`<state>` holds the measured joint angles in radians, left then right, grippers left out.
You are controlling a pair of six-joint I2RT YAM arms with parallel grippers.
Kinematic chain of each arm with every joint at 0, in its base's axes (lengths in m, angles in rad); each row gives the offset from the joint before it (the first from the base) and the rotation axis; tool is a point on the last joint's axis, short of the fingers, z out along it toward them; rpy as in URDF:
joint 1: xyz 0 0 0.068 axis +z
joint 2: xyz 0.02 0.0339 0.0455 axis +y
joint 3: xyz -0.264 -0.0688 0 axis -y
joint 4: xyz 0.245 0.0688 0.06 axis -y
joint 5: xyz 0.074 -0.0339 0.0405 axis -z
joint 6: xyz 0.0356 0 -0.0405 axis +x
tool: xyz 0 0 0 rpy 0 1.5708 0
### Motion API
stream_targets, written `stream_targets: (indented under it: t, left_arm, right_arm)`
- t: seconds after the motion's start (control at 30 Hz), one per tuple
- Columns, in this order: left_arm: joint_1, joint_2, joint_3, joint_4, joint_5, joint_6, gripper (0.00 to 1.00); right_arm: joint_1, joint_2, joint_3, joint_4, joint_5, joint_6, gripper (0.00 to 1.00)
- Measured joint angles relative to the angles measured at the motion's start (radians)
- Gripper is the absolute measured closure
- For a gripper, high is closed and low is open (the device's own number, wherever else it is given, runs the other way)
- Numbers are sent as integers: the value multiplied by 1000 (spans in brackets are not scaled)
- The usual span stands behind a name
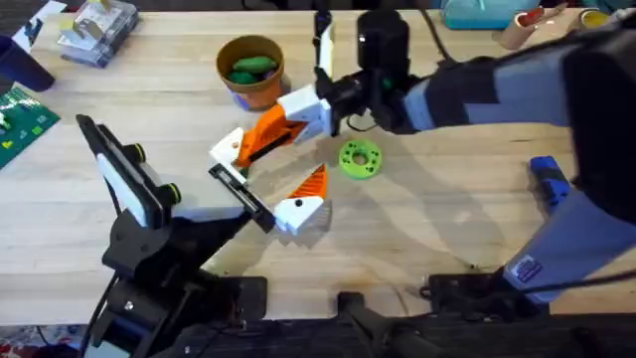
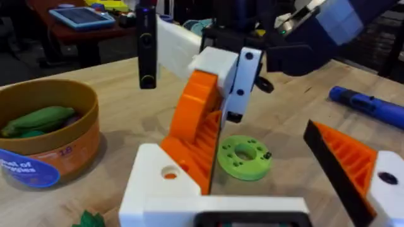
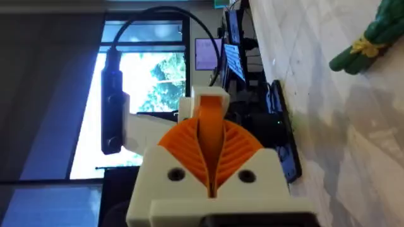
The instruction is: Pick up the gripper from the table and insert it into the empty holder that is missing its gripper. Then pick up a screw, insert it into the mounting hole, and use the screwdriver to tighten it. Finally, clean up the table by picking up the vegetable and placing it into the bucket.
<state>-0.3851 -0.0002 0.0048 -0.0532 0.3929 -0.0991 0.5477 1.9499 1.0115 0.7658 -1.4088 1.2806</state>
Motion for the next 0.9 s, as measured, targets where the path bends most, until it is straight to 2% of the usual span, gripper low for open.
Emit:
stream_targets:
  t: [0.37,0.9]
  left_arm:
    - [8,0,0,-2,-54,0,10]
    - [11,0,0,-3,-80,-4,10]
  right_arm:
    - [47,104,162,-78,-26,6,976]
    - [59,112,177,-73,1,6,988]
